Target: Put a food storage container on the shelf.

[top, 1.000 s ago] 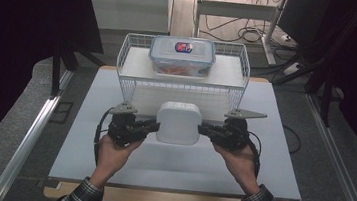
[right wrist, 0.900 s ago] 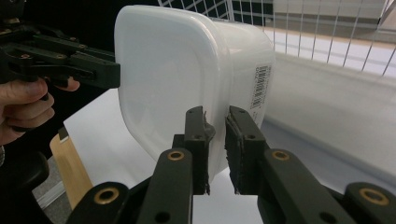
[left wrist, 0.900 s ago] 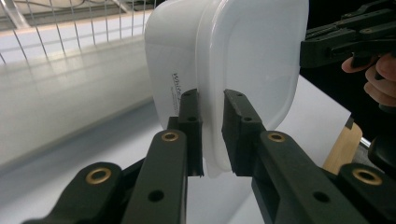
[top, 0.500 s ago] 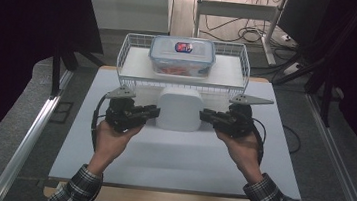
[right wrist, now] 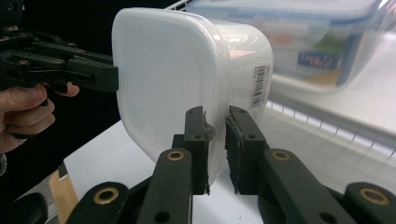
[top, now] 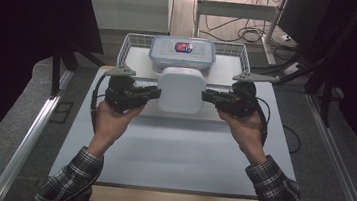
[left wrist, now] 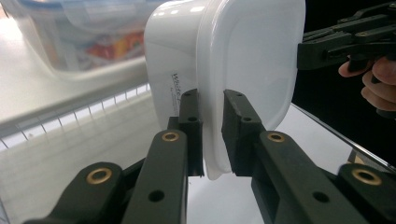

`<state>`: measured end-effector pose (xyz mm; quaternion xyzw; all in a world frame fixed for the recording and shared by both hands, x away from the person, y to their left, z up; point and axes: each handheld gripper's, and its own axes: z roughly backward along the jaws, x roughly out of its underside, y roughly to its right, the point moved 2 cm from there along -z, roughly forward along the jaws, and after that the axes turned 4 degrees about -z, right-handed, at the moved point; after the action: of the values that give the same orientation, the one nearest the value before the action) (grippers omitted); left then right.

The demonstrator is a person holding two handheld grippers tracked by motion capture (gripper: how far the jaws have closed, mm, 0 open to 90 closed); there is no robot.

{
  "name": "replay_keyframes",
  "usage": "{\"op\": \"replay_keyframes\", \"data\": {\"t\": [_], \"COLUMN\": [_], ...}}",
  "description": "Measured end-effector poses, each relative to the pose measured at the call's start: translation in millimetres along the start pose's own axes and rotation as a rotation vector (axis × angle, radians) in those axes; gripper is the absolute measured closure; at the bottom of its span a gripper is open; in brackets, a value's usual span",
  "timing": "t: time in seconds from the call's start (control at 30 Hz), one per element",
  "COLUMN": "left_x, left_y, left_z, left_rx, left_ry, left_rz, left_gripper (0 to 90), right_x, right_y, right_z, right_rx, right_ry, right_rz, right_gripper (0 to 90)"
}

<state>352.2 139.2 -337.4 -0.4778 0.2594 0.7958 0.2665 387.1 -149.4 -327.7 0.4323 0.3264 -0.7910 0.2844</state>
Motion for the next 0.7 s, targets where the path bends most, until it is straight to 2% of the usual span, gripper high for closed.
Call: {"op": "replay_keyframes", "data": {"t": [0.4, 0.7], "left_x": [-39.3, -68.5], "left_y": [-8.4, -13.1], "left_z": [7.1, 8.1], "left_rx": [-0.025, -0.051], "left_ry": [0.023, 0.032], "left_rz": [-0.023, -0.05], "left_gripper": [79.0, 79.0], "right_x": [-40.9, -69.8], "right_y": [0.6, 2.7], "right_z": [0.0, 0.8], "right_rx": [0.009, 0.033], "right_ry": [0.027, 0.046], "right_rz": [0.018, 0.025], "right_gripper": [78.6, 78.2]}}
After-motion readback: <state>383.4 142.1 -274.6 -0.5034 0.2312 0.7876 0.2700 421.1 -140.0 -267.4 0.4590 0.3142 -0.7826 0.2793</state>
